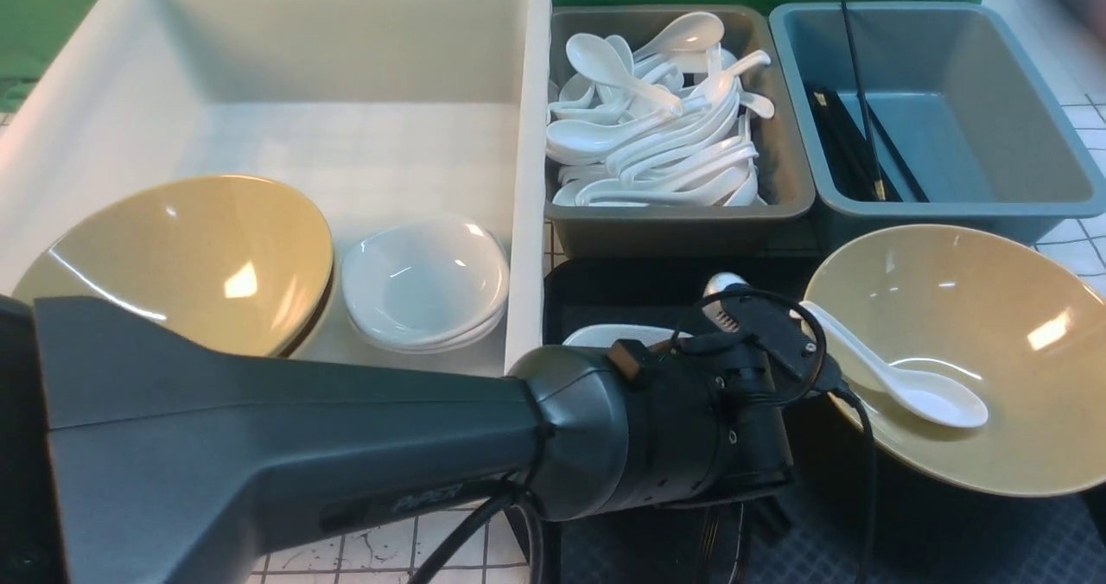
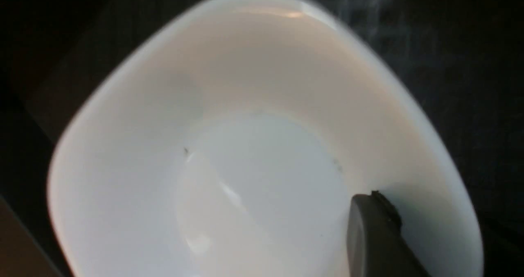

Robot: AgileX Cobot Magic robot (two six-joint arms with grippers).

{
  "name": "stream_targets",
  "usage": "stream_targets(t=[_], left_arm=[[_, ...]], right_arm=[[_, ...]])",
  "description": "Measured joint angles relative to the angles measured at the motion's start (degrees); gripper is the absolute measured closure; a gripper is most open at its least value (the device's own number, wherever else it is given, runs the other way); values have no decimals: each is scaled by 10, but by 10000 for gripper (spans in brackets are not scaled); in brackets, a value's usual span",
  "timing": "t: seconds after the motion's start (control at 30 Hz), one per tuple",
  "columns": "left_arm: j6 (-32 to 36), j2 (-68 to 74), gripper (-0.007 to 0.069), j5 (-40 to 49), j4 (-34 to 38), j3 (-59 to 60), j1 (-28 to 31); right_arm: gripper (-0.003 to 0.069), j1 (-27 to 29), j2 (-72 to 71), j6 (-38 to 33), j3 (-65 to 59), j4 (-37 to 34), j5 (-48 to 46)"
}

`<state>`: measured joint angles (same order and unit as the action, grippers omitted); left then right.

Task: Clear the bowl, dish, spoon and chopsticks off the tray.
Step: Use the left arm to grab the plate, then use the left arm to put the plate into the large storage box on the left

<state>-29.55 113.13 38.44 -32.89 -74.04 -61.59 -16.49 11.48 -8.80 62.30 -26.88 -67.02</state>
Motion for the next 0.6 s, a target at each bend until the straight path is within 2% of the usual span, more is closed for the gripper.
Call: stream_targets(t=[0.17,0.3,0.6], left_arm=[[-13,-34,524,16,21,3,-7],[-20,-86,609,30,35,5,-18],[-25,-186,609,30,39,8,-39]], right_arm=[[494,0,0,-2,0,-1,0],[494,0,0,-2,0,-1,0],[494,0,0,-2,0,-1,0]])
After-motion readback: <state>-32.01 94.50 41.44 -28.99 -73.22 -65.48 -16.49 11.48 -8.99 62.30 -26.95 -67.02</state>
